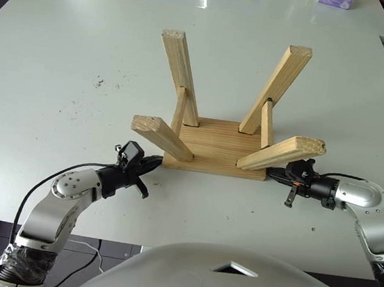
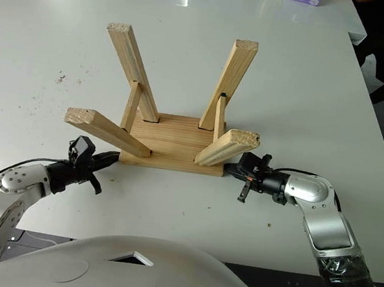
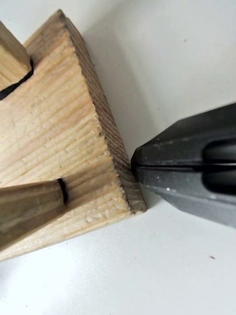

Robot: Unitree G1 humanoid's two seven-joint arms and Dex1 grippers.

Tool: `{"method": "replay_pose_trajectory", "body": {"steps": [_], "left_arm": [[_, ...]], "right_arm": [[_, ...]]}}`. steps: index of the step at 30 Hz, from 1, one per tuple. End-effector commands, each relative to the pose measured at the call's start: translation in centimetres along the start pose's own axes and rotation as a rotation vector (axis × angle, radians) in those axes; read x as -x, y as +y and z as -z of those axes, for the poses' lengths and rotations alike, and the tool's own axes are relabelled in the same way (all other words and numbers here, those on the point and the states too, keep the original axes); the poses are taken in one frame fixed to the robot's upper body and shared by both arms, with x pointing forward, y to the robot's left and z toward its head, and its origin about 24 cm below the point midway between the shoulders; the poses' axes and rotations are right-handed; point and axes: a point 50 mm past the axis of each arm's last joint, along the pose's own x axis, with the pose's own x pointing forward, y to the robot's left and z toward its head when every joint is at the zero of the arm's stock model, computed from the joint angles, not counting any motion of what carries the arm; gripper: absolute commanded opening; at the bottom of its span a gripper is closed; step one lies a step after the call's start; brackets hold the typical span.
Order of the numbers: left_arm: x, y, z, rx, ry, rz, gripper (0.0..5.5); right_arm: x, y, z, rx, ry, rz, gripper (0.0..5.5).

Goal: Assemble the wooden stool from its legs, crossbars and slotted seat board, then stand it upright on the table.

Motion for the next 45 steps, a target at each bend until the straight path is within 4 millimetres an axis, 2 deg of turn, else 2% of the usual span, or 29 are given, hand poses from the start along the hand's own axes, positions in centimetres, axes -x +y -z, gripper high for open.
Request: {"method": "replay_pose_trajectory", "body": {"steps": [1,6,9,12,15,20,29,39,45], "left_arm": [[-0.1,-1.4,-0.3,0.018,-0.011,0.086,0.02],[0.8,-2.3,-0.8,0.018,-0.020,0.113,0.02],[2.0,-3.7,-1.3,0.032,-0.029,0.165,0.02],[3.4,-4.7,-1.9,0.033,-0.026,0.197,0.02],[4.4,-5.3,-2.8,0.023,-0.031,0.216,0.02],[4.6,-5.6,-4.9,-0.015,-0.090,0.217,0.02],[5.5,-4.8,-7.7,-0.106,-0.144,0.192,0.02],[5.8,-4.6,-8.1,-0.114,-0.140,0.192,0.02],[5.8,-3.6,-8.7,-0.137,-0.160,0.152,0.02]], "right_arm": [[-0.7,0.7,-1.3,0.011,-0.073,-0.063,0.00],[-0.2,1.6,-1.8,0.001,-0.106,-0.131,0.00],[1.4,2.9,-2.2,-0.018,-0.131,-0.218,0.00],[3.1,3.8,-3.6,-0.047,-0.181,-0.264,0.00],[4.3,3.8,-4.6,-0.058,-0.213,-0.272,0.00],[5.0,3.5,-6.1,-0.045,-0.252,-0.258,0.00],[5.8,3.3,-7.3,-0.043,-0.280,-0.254,0.00],[6.1,1.8,-7.3,-0.024,-0.263,-0.209,0.00],[6.2,0.6,-7.5,-0.010,-0.256,-0.188,0.00]]}}
